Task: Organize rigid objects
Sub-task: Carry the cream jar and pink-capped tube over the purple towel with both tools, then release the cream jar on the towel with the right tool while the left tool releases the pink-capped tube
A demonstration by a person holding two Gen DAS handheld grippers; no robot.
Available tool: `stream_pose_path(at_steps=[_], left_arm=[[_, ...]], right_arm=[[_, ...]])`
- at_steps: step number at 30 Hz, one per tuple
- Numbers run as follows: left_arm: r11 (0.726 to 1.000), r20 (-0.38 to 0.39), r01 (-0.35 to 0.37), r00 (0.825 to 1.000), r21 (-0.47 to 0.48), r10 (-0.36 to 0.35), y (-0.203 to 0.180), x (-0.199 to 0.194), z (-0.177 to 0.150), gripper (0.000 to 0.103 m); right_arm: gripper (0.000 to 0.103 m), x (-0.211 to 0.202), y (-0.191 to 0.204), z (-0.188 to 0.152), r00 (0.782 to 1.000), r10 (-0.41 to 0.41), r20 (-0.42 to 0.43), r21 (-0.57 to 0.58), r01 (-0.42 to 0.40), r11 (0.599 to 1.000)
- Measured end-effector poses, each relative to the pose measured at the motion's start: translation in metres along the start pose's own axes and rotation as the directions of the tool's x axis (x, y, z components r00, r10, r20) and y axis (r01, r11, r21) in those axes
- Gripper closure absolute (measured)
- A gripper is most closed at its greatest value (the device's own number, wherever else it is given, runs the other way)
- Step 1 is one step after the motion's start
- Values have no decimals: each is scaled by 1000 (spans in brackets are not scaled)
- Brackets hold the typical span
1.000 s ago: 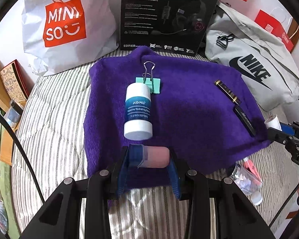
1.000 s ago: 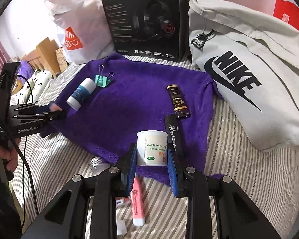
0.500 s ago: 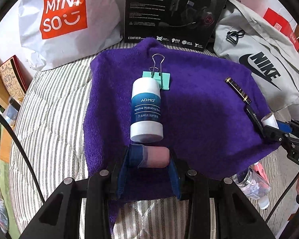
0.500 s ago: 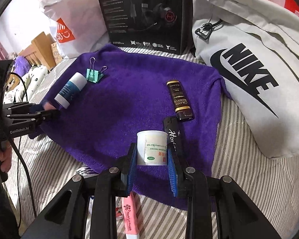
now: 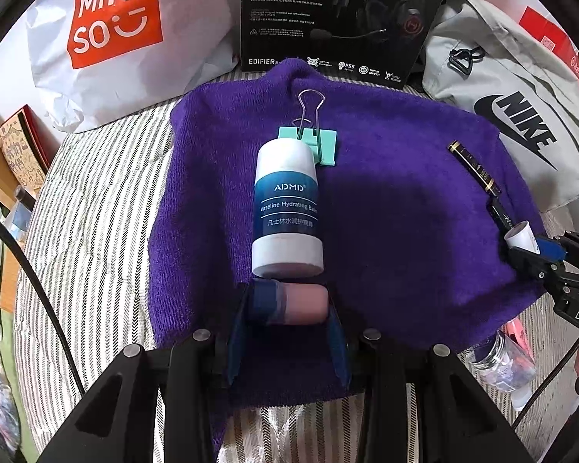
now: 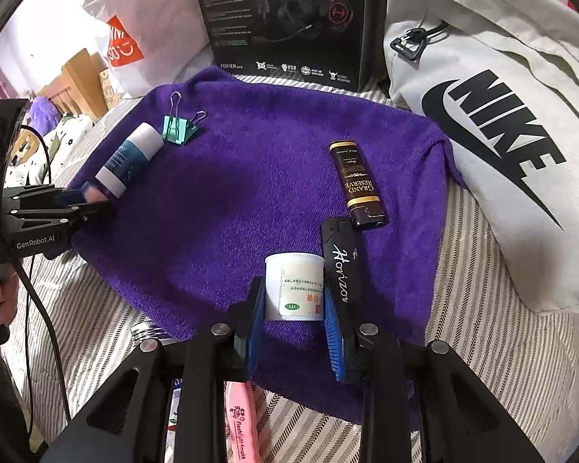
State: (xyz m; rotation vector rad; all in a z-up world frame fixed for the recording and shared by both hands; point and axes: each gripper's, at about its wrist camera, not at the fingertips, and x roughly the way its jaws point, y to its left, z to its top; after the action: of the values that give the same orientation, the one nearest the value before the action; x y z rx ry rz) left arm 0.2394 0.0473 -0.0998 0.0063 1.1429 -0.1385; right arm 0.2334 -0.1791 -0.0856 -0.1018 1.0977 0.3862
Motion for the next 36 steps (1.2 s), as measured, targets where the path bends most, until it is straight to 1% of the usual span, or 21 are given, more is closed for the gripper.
stream_pose_path(at_steps=[13,30,31,33,35,36], left_arm=[[999,-2,-21,1000,23,21,-4,4,2,68],[998,-2,-40,999,50,40,-5,3,3,68],[998,-6,-42,999,48,42,-5,3,3,67],[998,-15,-36,999,47,37,-5,3,4,62],[998,-20,-35,999,51,36,-7,4,3,52],[997,-24,-48,998,55,49,-9,4,2,50]], right_arm=[[74,8,10,0,1000,-4,-19,-52,3,999],[74,12,9,0,1000,16,-27,-49,-17,999],[74,13,9,0,999,18,-29,-49,-19,999],[73,13,9,1,999,25,-34,-53,-26,998],[71,13,8,1,998,35,-44,-53,-38,998],[68,12,7,1,998,41,-50,-54,-44,998]])
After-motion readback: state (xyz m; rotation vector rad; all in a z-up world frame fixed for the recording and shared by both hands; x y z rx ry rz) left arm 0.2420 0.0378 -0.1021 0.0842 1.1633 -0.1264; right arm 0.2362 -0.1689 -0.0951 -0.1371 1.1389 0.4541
